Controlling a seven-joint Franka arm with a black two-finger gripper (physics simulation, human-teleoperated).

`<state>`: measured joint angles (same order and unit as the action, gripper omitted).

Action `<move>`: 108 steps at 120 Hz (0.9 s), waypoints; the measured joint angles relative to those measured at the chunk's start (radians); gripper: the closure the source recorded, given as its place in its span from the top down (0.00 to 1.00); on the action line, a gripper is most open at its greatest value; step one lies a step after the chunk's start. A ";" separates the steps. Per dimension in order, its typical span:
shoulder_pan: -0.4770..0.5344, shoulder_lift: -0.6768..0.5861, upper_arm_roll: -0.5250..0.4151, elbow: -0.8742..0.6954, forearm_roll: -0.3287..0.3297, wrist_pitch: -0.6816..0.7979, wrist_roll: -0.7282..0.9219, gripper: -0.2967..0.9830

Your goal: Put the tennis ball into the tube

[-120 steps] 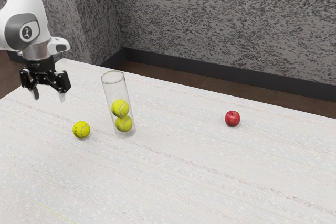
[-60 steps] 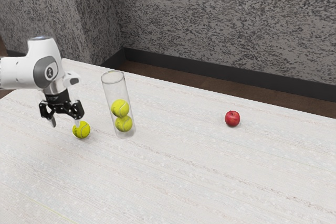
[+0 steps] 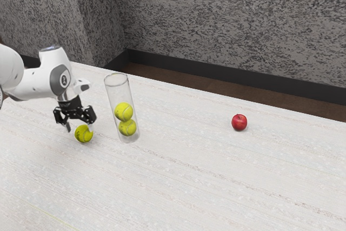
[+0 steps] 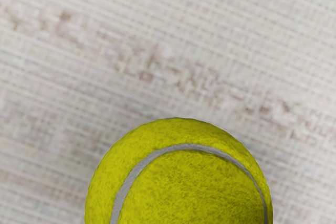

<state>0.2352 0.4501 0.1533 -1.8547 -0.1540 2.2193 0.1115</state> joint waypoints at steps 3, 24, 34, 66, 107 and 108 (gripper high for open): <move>0.003 0.006 0.000 0.007 -0.004 0.001 0.006 0.77; 0.008 0.036 0.000 0.035 -0.025 0.002 0.043 0.77; 0.008 0.047 -0.006 0.036 -0.035 0.002 0.058 0.77; 0.009 0.075 -0.011 0.037 -0.076 0.004 0.093 0.77; 0.009 0.077 -0.010 0.037 -0.108 0.006 0.123 0.57; 0.009 0.077 -0.010 0.037 -0.108 0.006 0.123 0.56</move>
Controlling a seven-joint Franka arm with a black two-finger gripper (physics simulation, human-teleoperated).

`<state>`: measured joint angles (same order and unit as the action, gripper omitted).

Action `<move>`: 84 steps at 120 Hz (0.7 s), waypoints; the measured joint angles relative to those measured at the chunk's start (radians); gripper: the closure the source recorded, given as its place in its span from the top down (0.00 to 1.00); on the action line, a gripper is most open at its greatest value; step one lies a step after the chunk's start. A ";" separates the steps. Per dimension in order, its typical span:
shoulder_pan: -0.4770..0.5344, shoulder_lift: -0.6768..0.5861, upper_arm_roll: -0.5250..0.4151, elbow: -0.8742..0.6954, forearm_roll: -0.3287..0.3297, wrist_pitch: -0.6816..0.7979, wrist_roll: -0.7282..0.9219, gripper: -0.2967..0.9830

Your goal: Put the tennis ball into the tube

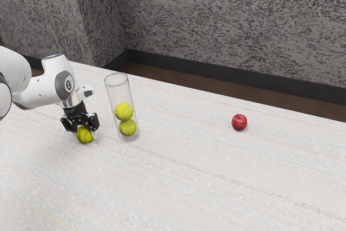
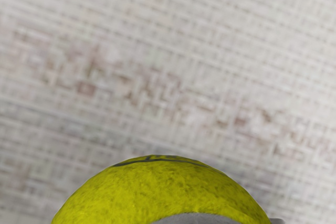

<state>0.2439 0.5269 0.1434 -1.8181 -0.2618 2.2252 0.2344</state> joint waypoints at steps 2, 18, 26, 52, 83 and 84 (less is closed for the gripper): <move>0.000 0.000 0.000 0.000 0.000 0.000 0.001 0.56; 0.000 -0.002 -0.001 0.000 0.002 0.001 0.004 0.54; 0.000 -0.011 -0.001 -0.001 0.002 0.000 0.005 0.53; -0.028 -0.184 0.000 -0.010 0.069 -0.072 -0.027 0.50; -0.048 -0.326 -0.079 0.167 0.239 -0.276 -0.123 0.49; -0.049 -0.326 -0.085 0.175 0.244 -0.282 -0.126 0.49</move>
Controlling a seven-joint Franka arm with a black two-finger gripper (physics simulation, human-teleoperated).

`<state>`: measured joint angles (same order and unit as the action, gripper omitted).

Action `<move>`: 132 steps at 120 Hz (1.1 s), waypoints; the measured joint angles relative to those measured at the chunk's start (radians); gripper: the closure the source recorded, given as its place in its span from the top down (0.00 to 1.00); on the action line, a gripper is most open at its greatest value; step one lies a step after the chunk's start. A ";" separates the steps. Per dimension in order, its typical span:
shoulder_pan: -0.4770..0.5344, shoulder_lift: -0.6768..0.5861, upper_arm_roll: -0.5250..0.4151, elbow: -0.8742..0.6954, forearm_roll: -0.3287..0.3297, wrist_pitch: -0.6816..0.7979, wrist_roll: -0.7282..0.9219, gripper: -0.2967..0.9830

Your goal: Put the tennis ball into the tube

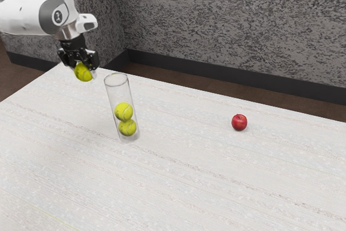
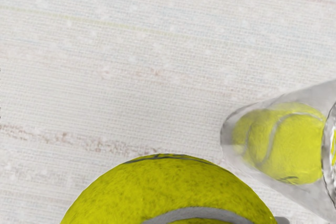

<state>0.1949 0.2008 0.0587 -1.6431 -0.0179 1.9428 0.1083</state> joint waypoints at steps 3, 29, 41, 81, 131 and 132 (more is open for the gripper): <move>-0.002 0.000 -0.013 0.021 0.014 -0.019 -0.010 0.49; -0.038 0.083 -0.093 0.189 0.067 -0.124 -0.091 0.48; -0.043 0.106 -0.114 0.212 0.072 -0.146 -0.125 0.48; -0.057 0.129 -0.119 0.214 0.065 -0.165 -0.204 0.58; -0.117 -0.184 -0.112 0.043 0.071 -0.196 -0.244 0.74; -0.118 -0.192 -0.112 0.040 0.072 -0.200 -0.244 0.74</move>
<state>0.0770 0.0090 -0.0532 -1.6028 0.0542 1.7431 -0.1361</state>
